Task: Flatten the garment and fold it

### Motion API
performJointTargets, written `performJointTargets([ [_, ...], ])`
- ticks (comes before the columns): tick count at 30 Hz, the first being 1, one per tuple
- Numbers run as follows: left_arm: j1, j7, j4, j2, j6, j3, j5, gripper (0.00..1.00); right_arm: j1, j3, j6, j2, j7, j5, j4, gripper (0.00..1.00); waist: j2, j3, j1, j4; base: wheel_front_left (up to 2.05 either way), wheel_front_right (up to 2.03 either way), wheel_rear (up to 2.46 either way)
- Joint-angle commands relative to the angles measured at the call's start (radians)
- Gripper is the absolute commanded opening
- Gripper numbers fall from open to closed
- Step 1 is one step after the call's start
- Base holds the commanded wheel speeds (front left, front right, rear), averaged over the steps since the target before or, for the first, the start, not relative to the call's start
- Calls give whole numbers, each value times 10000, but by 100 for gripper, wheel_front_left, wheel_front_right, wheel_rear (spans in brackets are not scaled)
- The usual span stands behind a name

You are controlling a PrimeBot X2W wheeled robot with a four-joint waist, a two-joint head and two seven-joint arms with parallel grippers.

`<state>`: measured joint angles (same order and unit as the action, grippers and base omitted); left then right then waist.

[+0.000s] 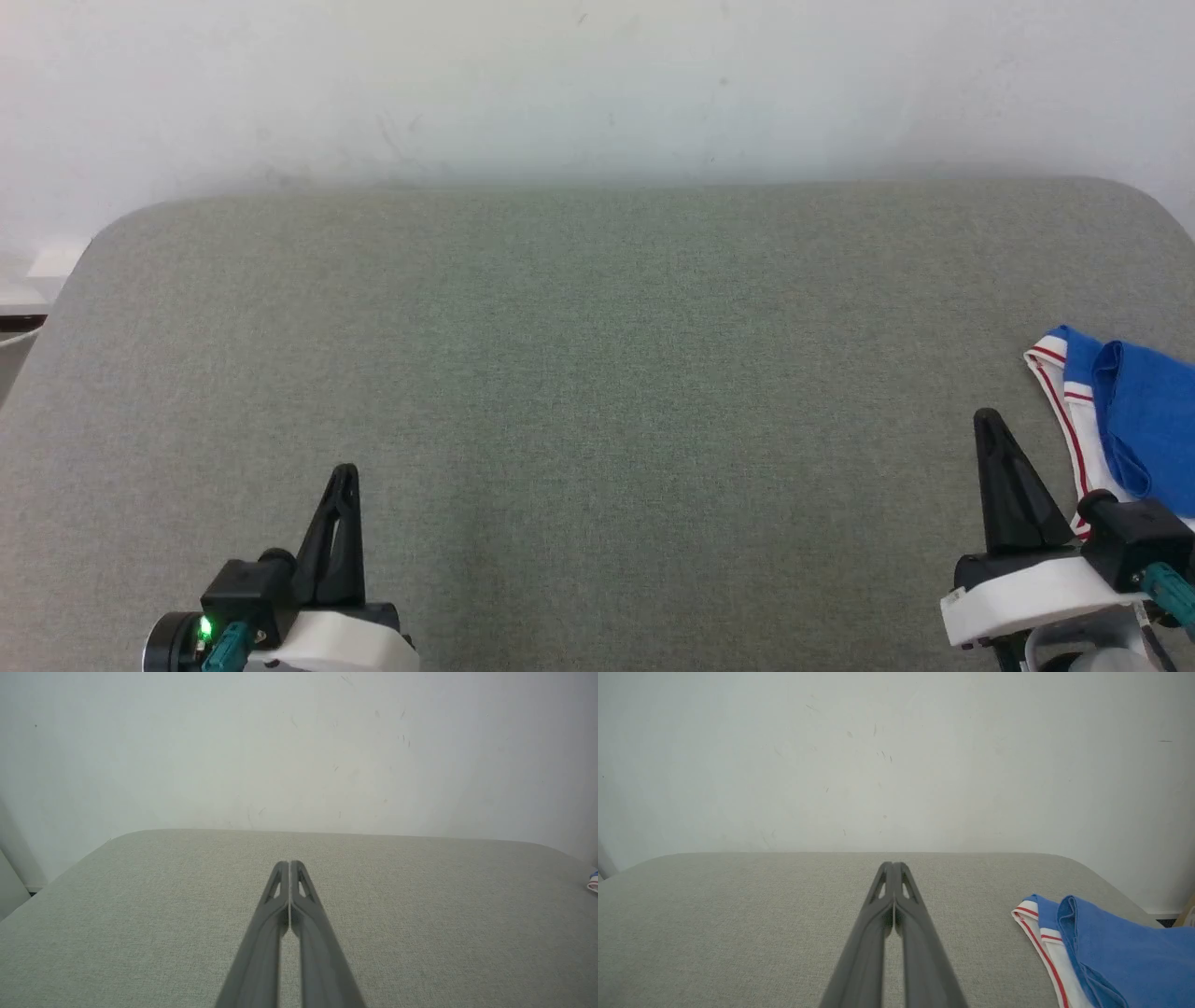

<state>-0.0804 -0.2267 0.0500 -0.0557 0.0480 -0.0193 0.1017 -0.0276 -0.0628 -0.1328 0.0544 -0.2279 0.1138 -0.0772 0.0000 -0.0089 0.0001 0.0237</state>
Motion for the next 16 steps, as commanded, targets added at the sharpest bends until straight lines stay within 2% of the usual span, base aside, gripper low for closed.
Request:
performJointTargets([
  [1, 105, 64, -44, 7, -65, 20, -117, 0, 37, 19, 3, -6, 74, -69, 68, 0, 0, 1, 0, -4, 0, 0, 0],
  [16, 196, 351, -103, 14, -119, 42, -234, 0, 68, 98, 5, -10, 361, -208, 160, 0, 0, 12, 0, -34, 0, 0, 0],
])
